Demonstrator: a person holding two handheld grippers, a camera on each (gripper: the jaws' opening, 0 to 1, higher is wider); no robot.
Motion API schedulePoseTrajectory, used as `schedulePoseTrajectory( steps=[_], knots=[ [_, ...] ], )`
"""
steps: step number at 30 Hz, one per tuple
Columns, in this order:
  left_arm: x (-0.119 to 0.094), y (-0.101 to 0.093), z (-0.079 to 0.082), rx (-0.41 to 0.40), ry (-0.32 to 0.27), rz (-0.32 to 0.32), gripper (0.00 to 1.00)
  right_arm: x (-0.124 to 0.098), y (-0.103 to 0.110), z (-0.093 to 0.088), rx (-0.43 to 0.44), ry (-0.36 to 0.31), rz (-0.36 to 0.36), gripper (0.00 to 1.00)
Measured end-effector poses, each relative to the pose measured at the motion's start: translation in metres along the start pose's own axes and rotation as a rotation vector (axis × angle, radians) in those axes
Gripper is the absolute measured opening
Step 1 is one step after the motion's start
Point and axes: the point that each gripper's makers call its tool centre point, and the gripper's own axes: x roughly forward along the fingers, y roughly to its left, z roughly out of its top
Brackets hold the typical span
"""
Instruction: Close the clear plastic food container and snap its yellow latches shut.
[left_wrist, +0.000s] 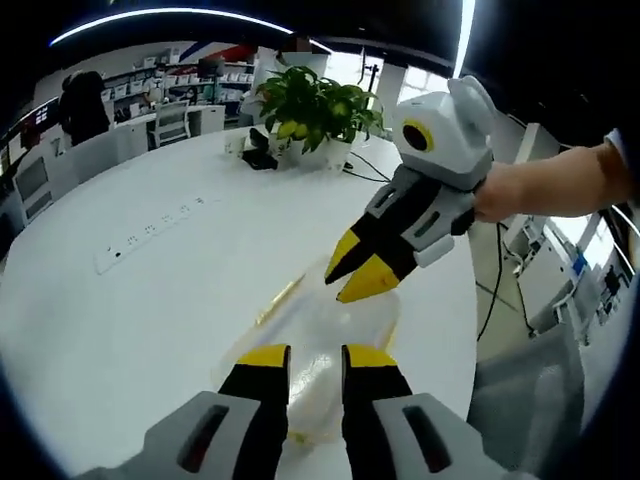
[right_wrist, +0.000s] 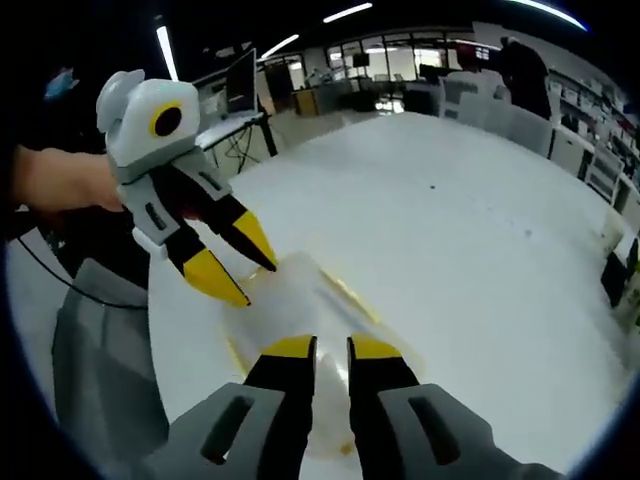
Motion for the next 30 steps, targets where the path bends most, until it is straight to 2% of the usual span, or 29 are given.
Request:
schedulePoseTrajectory(
  steps=[12, 20, 30],
  knots=[
    [0.015, -0.012, 0.001, 0.084, -0.015, -0.049, 0.07, 0.014, 0.0, 0.0, -0.03, 0.011, 0.009, 0.05],
    [0.025, -0.02, -0.002, 0.087, -0.01, -0.067, 0.07, 0.018, 0.001, 0.005, -0.046, 0.001, 0.01, 0.03],
    [0.027, -0.023, -0.007, 0.09, -0.007, -0.092, 0.07, 0.021, 0.0, 0.006, -0.048, 0.008, 0.015, 0.04]
  ],
)
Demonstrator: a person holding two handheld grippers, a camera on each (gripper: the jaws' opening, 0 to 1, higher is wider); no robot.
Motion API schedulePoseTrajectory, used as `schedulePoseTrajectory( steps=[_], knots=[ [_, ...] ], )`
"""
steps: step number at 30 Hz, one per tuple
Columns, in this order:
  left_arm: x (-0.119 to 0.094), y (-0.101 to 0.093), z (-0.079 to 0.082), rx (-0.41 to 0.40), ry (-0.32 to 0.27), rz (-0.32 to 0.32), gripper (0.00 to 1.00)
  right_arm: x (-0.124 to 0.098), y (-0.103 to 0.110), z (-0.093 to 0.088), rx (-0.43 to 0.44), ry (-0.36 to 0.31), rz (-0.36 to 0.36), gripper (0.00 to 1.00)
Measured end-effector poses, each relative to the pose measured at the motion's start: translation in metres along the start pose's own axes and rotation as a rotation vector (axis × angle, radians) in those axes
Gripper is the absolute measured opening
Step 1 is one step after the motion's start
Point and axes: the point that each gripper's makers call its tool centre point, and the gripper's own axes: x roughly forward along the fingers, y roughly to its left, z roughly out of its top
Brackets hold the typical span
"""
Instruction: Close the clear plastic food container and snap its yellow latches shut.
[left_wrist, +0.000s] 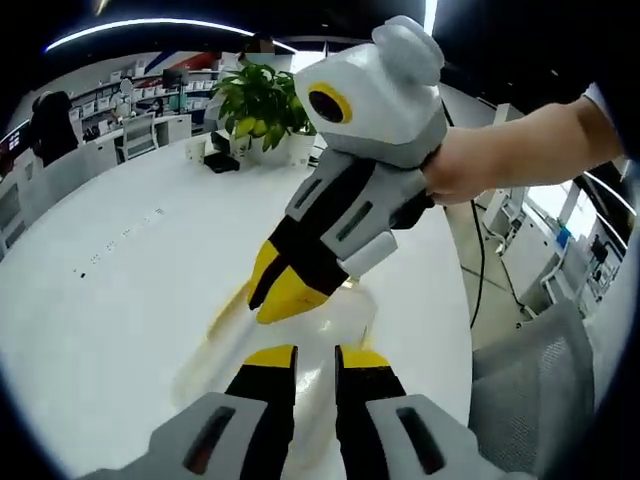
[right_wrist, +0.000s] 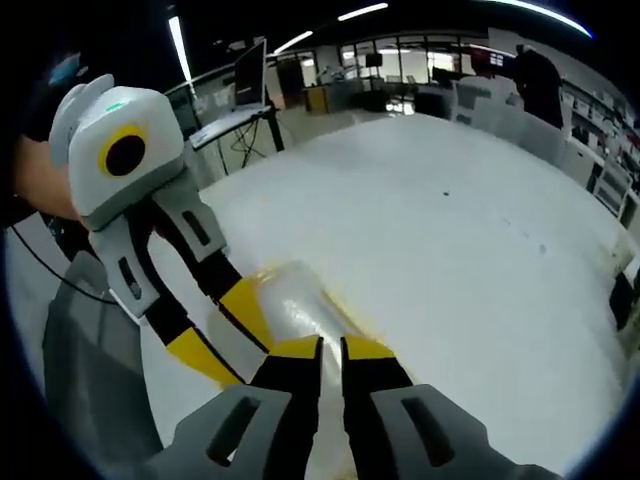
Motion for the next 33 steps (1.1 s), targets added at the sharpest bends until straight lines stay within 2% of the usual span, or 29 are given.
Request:
schedulePoseTrajectory(
  steps=[9, 16, 24, 31, 33],
  knots=[
    [-0.001, -0.01, -0.008, 0.06, 0.027, -0.029, 0.1, 0.004, -0.001, 0.002, -0.015, 0.01, 0.002, 0.04],
    [-0.003, -0.02, -0.008, 0.163, 0.023, -0.033, 0.15, 0.006, -0.005, 0.009, -0.031, 0.016, 0.005, 0.07],
    [-0.004, -0.028, -0.003, 0.34, 0.026, -0.005, 0.22, 0.008, -0.004, 0.008, -0.07, 0.051, 0.021, 0.14],
    [0.0, -0.03, -0.008, 0.395, 0.052, 0.011, 0.24, 0.009, -0.004, 0.006, -0.121, 0.084, 0.039, 0.16],
    [0.001, -0.027, -0.009, 0.435, 0.064, 0.028, 0.25, 0.009, -0.004, 0.006, -0.138, 0.094, 0.04, 0.16]
  ],
)
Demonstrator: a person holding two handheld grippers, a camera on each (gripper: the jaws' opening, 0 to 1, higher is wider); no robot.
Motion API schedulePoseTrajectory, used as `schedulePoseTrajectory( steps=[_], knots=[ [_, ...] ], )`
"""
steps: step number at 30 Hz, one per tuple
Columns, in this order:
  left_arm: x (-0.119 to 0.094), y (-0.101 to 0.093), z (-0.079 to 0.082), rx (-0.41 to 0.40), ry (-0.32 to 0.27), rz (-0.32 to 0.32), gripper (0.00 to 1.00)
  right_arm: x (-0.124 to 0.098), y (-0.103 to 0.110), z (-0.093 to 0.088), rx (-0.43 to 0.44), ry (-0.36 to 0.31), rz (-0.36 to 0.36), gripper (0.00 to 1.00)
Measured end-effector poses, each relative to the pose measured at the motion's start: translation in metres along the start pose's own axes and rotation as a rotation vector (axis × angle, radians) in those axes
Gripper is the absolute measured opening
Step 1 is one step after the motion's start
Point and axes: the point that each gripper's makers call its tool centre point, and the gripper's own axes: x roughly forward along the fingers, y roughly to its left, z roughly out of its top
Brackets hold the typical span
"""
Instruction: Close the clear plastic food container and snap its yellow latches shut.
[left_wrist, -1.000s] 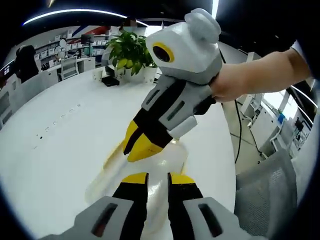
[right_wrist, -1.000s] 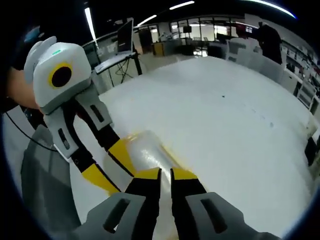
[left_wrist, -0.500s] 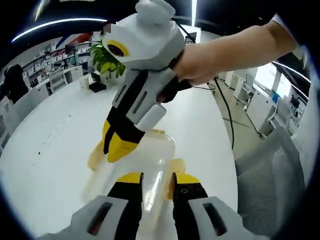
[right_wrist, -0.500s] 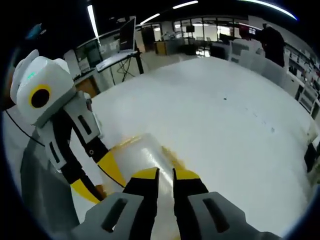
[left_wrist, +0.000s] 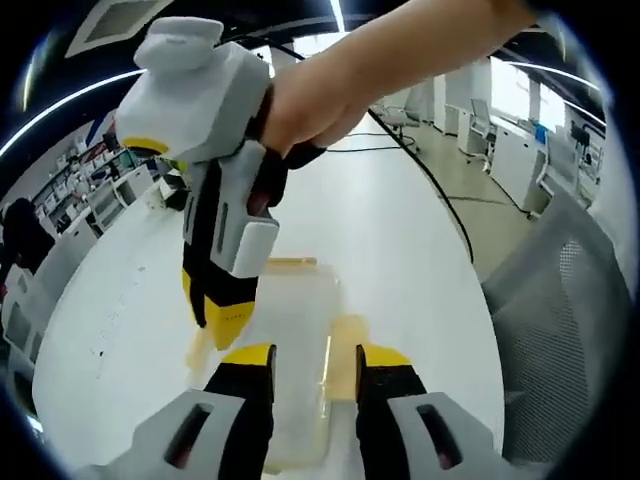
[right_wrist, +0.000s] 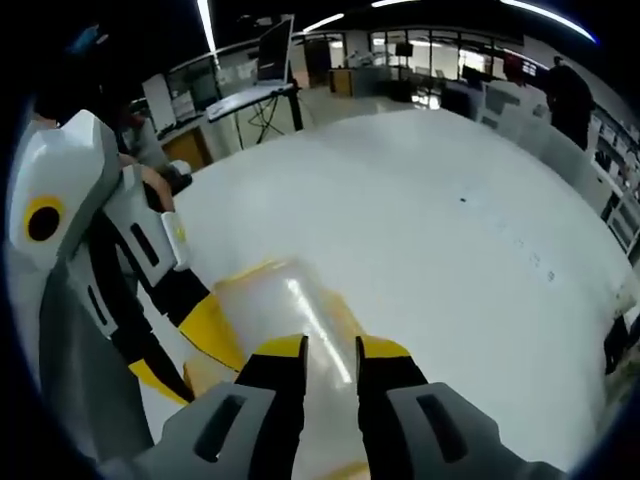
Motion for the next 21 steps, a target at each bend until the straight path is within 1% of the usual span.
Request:
schedulePoseTrajectory(
  steps=[3, 5, 7, 9, 13, 15, 18, 21],
  knots=[
    [0.001, 0.0, -0.002, 0.026, 0.012, 0.013, 0.26, 0.0, 0.0, 0.001, -0.02, 0.008, 0.009, 0.16],
    [0.002, 0.001, -0.004, 0.082, 0.028, 0.023, 0.26, 0.0, -0.001, 0.0, -0.041, 0.016, 0.013, 0.17],
    [0.002, -0.001, -0.005, 0.117, 0.043, 0.024, 0.27, 0.0, -0.002, 0.0, -0.06, 0.023, 0.019, 0.19],
    [0.003, 0.0, -0.007, 0.158, 0.06, 0.04, 0.26, 0.001, -0.002, 0.0, -0.077, 0.036, 0.034, 0.2],
    [0.005, -0.004, -0.011, 0.184, 0.083, 0.035, 0.26, 0.003, -0.003, -0.002, -0.106, 0.064, 0.076, 0.21],
    [0.007, -0.003, -0.014, 0.221, 0.105, 0.038, 0.26, 0.004, -0.003, -0.001, -0.097, 0.072, 0.105, 0.21],
    [0.008, -0.004, -0.014, 0.24, 0.113, 0.039, 0.26, 0.006, -0.001, -0.001, -0.123, 0.091, 0.166, 0.22],
    [0.008, -0.003, -0.014, 0.251, 0.125, 0.045, 0.26, 0.008, 0.0, -0.001, -0.141, 0.129, 0.249, 0.22]
  ],
)
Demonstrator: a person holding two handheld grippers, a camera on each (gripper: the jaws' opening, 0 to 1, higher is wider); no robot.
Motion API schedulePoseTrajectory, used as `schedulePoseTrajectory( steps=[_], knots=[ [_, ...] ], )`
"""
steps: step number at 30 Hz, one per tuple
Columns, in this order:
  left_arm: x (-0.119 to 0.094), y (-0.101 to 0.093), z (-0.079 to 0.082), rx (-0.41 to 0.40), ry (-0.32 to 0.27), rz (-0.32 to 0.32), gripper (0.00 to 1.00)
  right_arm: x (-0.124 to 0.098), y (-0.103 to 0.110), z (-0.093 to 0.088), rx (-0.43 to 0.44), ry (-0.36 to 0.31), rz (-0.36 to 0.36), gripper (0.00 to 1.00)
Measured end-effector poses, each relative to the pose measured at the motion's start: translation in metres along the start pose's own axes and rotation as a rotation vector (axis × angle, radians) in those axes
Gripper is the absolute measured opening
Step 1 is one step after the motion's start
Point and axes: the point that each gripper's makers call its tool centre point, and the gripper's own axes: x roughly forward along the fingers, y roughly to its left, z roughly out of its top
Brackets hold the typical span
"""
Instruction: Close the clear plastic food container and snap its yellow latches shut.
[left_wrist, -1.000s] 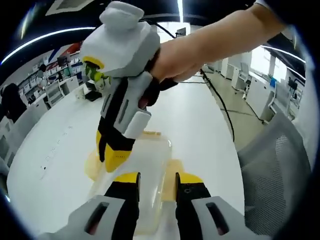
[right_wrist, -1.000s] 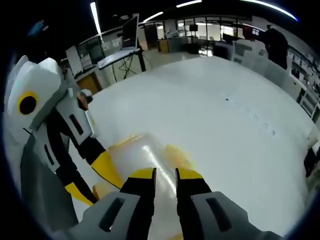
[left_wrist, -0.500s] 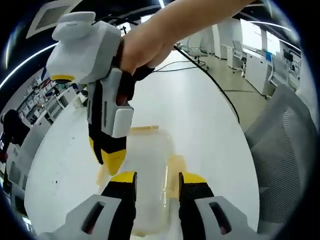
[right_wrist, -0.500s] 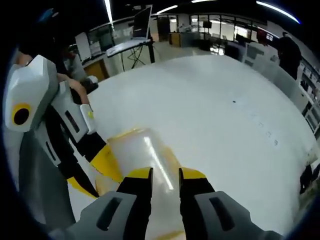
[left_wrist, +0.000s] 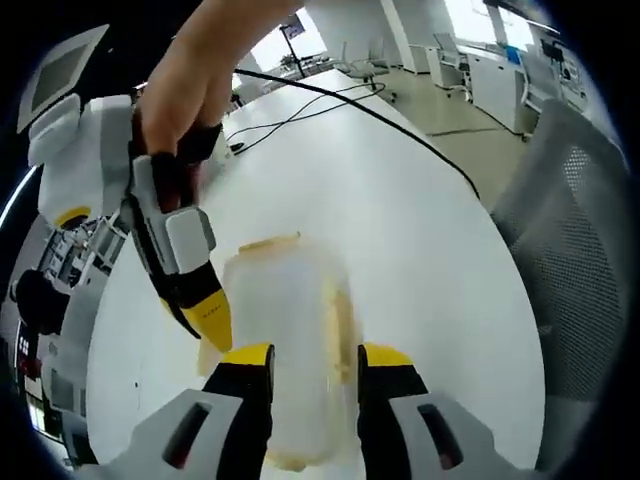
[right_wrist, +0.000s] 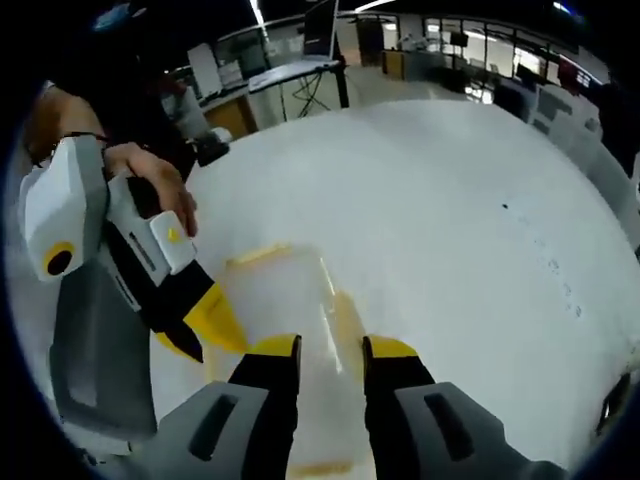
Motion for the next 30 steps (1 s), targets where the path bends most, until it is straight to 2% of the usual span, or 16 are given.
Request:
schedulePoseTrajectory(
  steps=[7, 12, 23, 28, 30],
  knots=[
    [0.0027, 0.0035, -0.0013, 0.01, 0.032, 0.015, 0.26, 0.0045, -0.0008, -0.0013, -0.01, 0.099, 0.162, 0.23],
    [0.0041, 0.0043, -0.0019, -0.002, 0.036, 0.021, 0.27, 0.0074, 0.0005, -0.0049, -0.025, 0.157, 0.241, 0.27],
    [0.0075, 0.0023, -0.0015, 0.057, 0.052, 0.047, 0.3, 0.0091, 0.0007, -0.0079, -0.016, 0.188, 0.315, 0.29],
    [0.0076, 0.003, -0.0011, 0.042, 0.051, 0.056, 0.3, 0.0092, -0.0009, -0.0086, -0.015, 0.194, 0.332, 0.29],
    [0.0079, 0.0036, -0.0005, 0.011, 0.041, 0.064, 0.3, 0.009, -0.0003, -0.009, -0.014, 0.192, 0.332, 0.29]
  ],
)
